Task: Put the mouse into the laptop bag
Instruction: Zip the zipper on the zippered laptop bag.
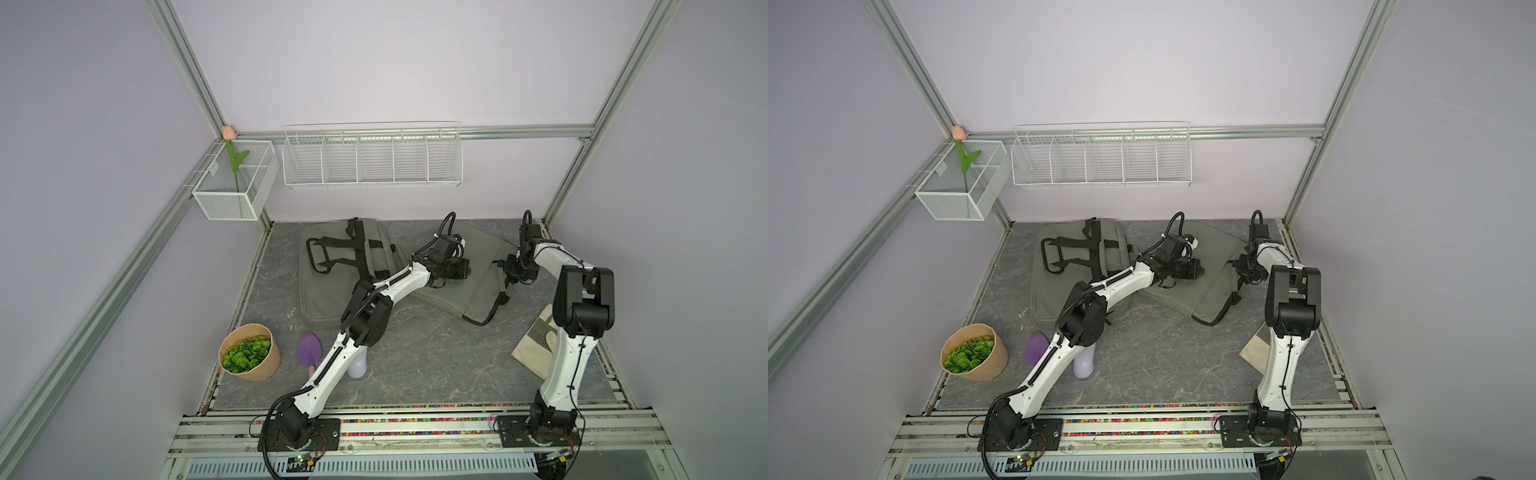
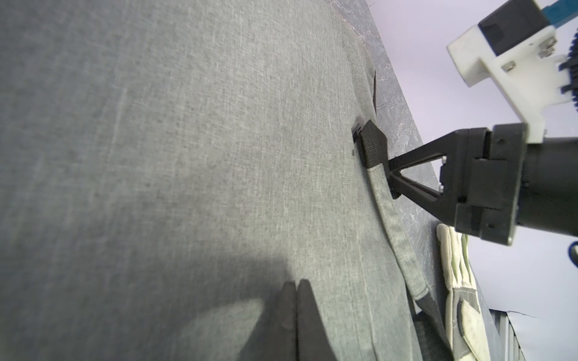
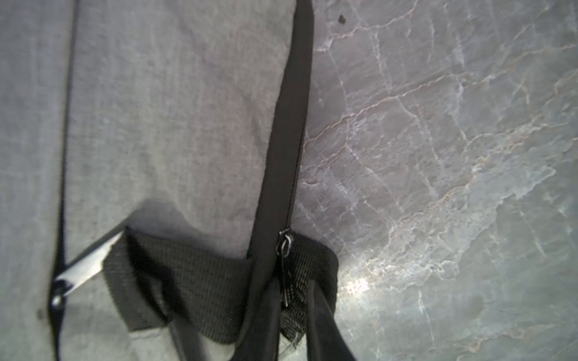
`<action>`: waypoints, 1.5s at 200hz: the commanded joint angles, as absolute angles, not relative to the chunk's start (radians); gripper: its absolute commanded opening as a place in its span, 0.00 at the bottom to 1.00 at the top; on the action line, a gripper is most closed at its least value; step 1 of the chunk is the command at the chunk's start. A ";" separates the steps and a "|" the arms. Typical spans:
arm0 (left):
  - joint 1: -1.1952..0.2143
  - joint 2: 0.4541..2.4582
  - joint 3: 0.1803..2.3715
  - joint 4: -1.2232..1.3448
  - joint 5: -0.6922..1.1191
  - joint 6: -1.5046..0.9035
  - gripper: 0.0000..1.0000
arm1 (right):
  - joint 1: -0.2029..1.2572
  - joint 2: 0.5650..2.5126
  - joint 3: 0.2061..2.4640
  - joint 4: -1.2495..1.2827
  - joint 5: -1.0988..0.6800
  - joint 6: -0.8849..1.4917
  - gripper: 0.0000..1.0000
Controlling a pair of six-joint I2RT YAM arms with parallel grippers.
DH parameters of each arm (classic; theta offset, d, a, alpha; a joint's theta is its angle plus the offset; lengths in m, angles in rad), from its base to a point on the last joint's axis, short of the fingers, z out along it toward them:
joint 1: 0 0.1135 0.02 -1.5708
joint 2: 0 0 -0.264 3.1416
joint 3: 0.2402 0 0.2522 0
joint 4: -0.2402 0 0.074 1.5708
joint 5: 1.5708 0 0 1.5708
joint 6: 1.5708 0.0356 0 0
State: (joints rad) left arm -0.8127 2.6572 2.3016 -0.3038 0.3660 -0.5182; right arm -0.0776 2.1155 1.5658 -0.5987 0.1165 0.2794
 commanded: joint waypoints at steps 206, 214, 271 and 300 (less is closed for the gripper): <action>-0.828 2.723 2.290 -0.431 0.367 -0.548 0.00 | -0.007 2.019 1.362 -0.604 0.091 0.305 0.07; -0.828 2.725 2.290 -0.431 0.368 -0.547 0.00 | -0.004 2.007 1.350 -0.603 0.081 0.308 0.06; -0.829 2.728 2.288 -0.427 0.368 -0.551 0.00 | 0.035 1.900 1.246 -0.576 0.002 0.338 0.07; -0.831 2.724 2.277 -0.427 0.373 -0.549 0.00 | 0.011 1.869 1.270 -0.589 -0.027 0.342 0.07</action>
